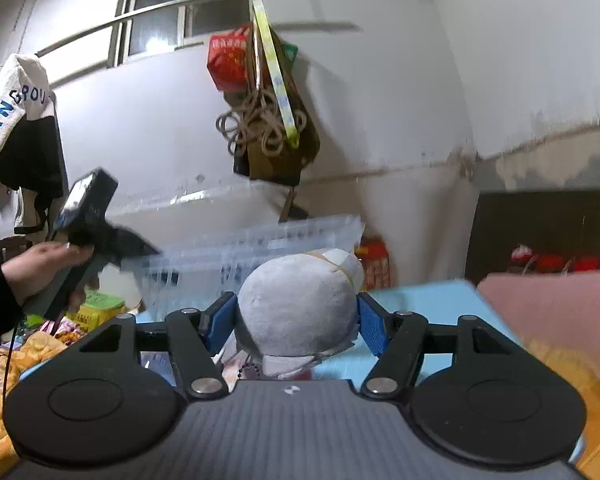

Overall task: Organize objects
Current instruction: 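Lift the plush toy into the basket and release it, then grasp the red paper box with the right gripper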

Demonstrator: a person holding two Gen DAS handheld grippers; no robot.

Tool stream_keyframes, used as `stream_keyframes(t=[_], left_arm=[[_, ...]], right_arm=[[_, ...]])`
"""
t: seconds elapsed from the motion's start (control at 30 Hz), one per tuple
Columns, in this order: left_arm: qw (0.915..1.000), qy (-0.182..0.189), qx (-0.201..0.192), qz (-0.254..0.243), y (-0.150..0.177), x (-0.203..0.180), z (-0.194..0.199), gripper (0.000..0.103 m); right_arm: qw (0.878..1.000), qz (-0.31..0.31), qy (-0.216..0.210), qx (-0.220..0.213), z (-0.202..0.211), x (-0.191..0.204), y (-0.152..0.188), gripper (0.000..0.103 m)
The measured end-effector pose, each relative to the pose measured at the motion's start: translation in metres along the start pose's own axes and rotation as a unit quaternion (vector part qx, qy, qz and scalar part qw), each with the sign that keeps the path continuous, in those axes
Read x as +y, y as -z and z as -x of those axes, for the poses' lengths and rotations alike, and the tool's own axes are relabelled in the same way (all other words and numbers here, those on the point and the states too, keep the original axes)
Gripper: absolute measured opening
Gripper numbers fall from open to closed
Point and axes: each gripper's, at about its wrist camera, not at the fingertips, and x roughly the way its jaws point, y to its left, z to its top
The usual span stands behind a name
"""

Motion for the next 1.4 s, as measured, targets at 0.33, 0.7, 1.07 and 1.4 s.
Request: stream_keyframes(t=[0.33, 0.7, 1.07, 1.4], left_arm=[[1.0000, 0.000, 0.000, 0.003, 0.000, 0.001, 0.000, 0.028], [1.0000, 0.000, 0.000, 0.000, 0.001, 0.001, 0.001, 0.028], [1.0000, 0.006, -0.002, 0.000, 0.002, 0.001, 0.000, 0.029], [0.9999, 0.004, -0.003, -0.010, 0.003, -0.002, 0.001, 0.030]], right_arm=[[0.999, 0.025, -0.032, -0.026, -0.050, -0.002, -0.088, 0.067], [0.994, 0.043, -0.022, 0.102, -0.184, 0.017, -0.087, 0.068], [0.998, 0.058, -0.003, 0.033, -0.120, 0.011, -0.082, 0.103], [0.997, -0.008, -0.010, 0.079, -0.081, -0.013, -0.008, 0.103]])
